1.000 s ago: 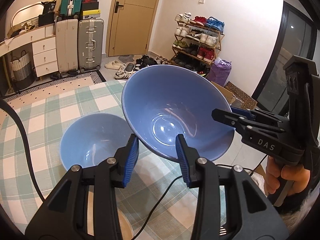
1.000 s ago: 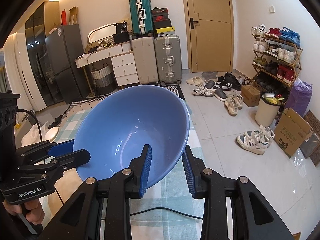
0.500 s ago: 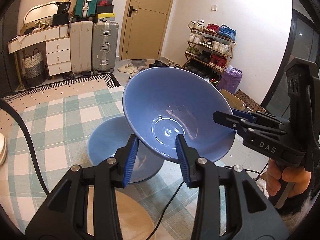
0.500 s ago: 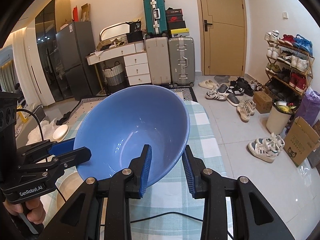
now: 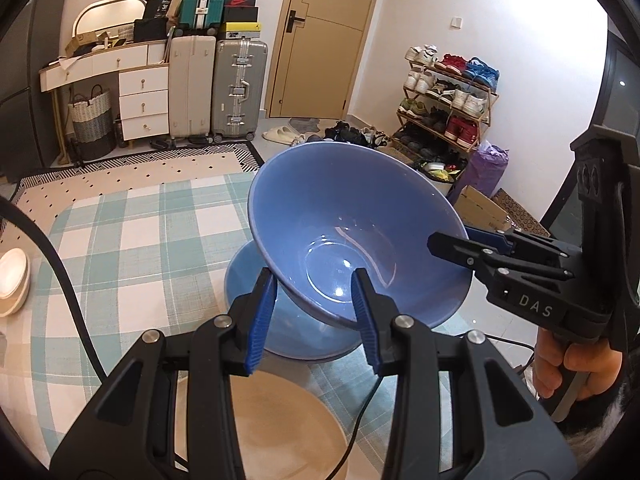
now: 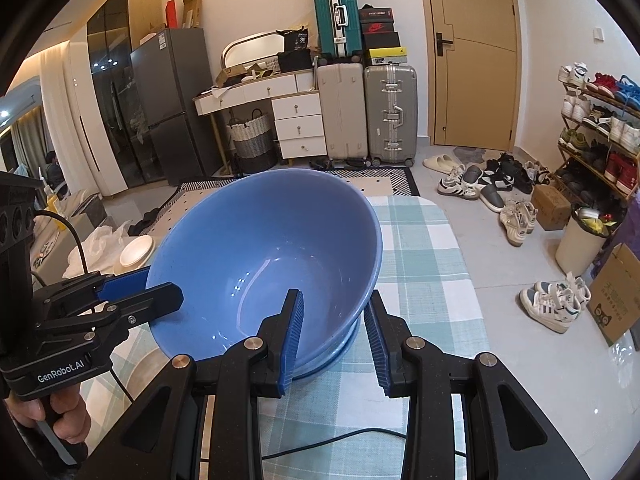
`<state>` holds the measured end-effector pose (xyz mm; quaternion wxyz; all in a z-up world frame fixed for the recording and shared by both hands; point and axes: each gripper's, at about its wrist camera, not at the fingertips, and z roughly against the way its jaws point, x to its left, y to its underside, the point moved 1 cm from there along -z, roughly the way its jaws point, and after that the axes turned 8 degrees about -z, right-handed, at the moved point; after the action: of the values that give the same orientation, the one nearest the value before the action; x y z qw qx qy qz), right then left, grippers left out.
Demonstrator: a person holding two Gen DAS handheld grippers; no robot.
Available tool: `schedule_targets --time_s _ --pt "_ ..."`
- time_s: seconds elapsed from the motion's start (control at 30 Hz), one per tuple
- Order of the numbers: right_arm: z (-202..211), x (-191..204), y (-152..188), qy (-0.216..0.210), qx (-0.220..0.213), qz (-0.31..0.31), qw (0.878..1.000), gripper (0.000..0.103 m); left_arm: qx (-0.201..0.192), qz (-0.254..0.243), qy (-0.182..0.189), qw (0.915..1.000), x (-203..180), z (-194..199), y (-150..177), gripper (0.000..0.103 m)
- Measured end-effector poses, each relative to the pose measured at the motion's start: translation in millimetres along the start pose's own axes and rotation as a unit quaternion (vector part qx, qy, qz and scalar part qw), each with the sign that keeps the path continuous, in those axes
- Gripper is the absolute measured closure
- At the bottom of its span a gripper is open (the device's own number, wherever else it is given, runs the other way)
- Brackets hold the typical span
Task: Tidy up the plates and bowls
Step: 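Lower the held blue bowl into the nested blue bowls with both grippers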
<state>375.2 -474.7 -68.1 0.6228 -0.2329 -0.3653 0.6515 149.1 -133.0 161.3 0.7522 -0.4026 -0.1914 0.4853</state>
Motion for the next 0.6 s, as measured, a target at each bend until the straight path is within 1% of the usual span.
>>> schedule_targets --time_s 0.2,0.37,0.6 --pt "-19 3 2 -0.007 0.012 0.001 1.000 0.070 0.010 0.009 -0.009 0.9999 14 -11 4 0.068" --pt "-38 -1 -1 -0.010 0.025 0.001 1.000 0.070 0.020 0.015 -0.014 0.9996 22 -27 7 0.068" --pt "-60 2 5 -0.012 0.039 0.003 0.999 0.070 0.036 0.025 -0.019 0.9989 34 -50 13 0.068"
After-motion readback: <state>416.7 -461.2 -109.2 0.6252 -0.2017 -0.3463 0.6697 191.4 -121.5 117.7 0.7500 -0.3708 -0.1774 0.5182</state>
